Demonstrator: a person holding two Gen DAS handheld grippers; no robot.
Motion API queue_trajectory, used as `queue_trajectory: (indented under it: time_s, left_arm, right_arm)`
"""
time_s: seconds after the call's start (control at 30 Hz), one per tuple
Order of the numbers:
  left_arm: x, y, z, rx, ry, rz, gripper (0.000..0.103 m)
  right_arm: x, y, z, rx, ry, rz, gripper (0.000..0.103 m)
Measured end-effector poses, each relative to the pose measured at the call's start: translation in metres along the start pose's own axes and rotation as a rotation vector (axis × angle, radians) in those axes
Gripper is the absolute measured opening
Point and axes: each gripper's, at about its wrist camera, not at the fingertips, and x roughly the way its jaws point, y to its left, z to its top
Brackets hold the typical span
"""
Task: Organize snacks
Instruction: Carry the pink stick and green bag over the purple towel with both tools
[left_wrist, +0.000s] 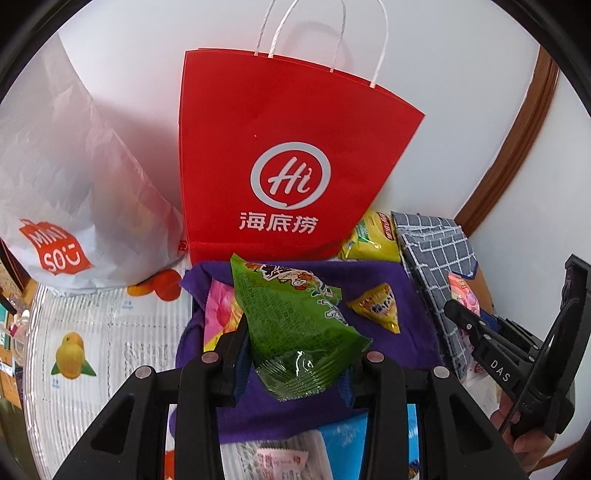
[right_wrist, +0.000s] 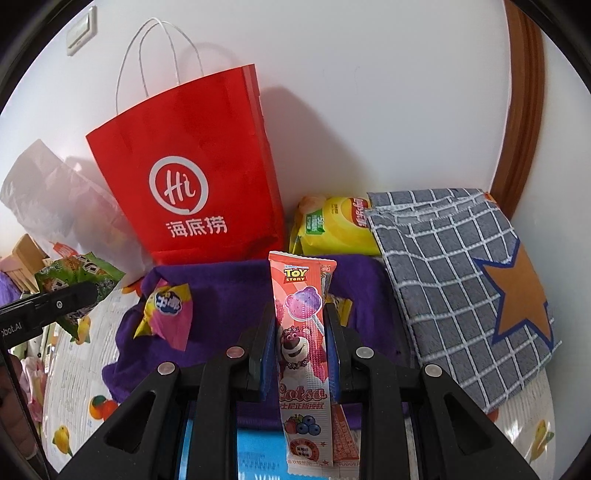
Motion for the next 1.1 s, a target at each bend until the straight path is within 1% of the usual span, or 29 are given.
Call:
queue_trajectory:
  time_s: [0.17,0.27,0.4,0.5,0.57,0.67,0.77,0.9,1.1]
  left_arm:
    - [0.017,0.009,0.000,-0.017,0.015,-0.003,0.036]
    - [0.027,0.017,-0.002,-0.026,0.032,0.007,0.036]
    - [0.040,0.034,0.000,-0.063,0.059,0.021,0.036]
    - [0.046,0.046,0.001,-0.091,0.073,0.023,0.036]
    - [0.051,0.049,0.000,-0.099,0.087,0.027,0.036]
    - [0.059,0.049,-0.002,-0.091,0.113,0.027,0.036]
    - [0.067,0.045,-0.004,-0.075,0.142,0.037,0.036]
    - [0.077,0.042,-0.008,-0.071,0.189,0.047,0.036]
    - [0.080,0.034,-0.012,-0.041,0.202,0.051,0.037]
  right_arm:
    - [0.016,-0.002,0.005,0.005,0.007,0.003,0.024]
    - [0.028,-0.006,0.004,0.007,0.023,-0.001,0.024]
    - [0.043,-0.017,0.003,0.026,0.058,-0.012,0.024]
    - [0.047,-0.027,0.004,0.049,0.063,0.003,0.024]
    - [0.050,-0.030,0.003,0.034,0.077,0.009,0.024]
    - [0.053,-0.028,0.000,0.010,0.087,0.004,0.024]
    - [0.063,-0.022,-0.003,-0.024,0.126,0.040,0.024]
    - [0.076,-0.011,-0.010,-0.075,0.166,0.032,0.024]
    - [0.088,-0.013,-0.014,-0.056,0.197,-0.001,0.024]
